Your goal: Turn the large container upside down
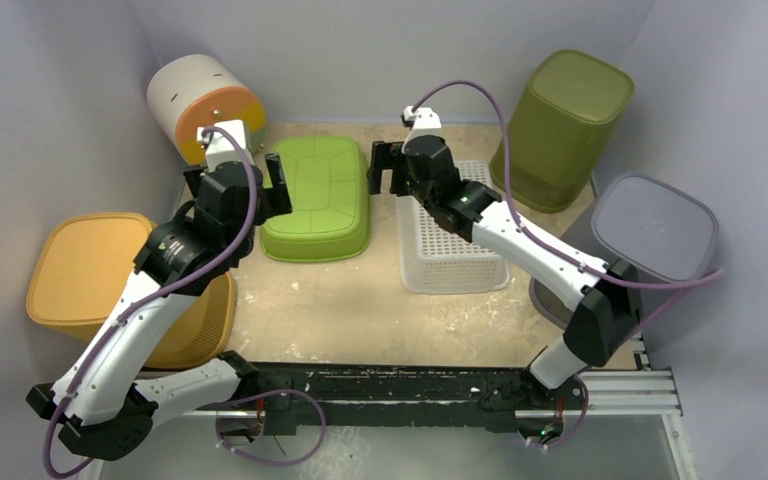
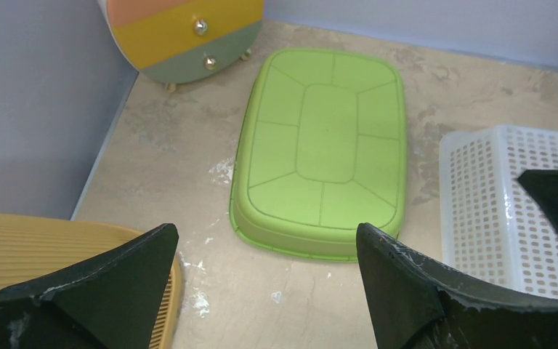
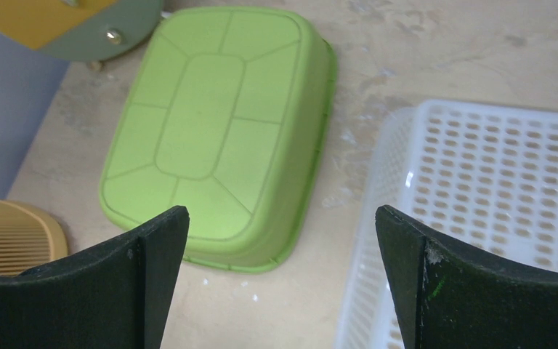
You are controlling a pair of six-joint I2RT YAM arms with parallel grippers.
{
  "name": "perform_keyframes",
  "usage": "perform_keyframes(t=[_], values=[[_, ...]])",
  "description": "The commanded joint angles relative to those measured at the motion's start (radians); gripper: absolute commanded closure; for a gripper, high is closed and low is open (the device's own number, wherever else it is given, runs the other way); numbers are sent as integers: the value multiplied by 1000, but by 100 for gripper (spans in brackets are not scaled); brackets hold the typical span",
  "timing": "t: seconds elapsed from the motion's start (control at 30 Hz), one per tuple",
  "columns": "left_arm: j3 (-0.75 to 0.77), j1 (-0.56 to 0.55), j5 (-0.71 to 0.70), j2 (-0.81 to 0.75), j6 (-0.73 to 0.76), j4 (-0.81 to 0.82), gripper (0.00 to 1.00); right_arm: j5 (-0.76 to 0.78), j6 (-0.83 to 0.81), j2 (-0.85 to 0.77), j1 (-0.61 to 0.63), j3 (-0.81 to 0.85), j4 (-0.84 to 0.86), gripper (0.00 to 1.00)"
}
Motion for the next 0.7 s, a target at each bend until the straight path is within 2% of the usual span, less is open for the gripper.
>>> perform_keyframes(t=[0.0,0.13,0.4,0.53,0.67], values=[[-97,-2,22,-17,-44,98,10,97,-59,-77,1,-50,-161,0],[-198,-3,29,-28,-71,158,10,104,-42,-173,1,-112,-196,0],[-438,-2,63,-98,-118,326,10,142,-50,-404,1,-320,-92,0],[-537,-3,94,-119,-133,388,10,161,-55,-452,2,-380,-79,0],[-571,-2,117,-118,-109,415,10,170,-29,-453,1,-404,-104,0]])
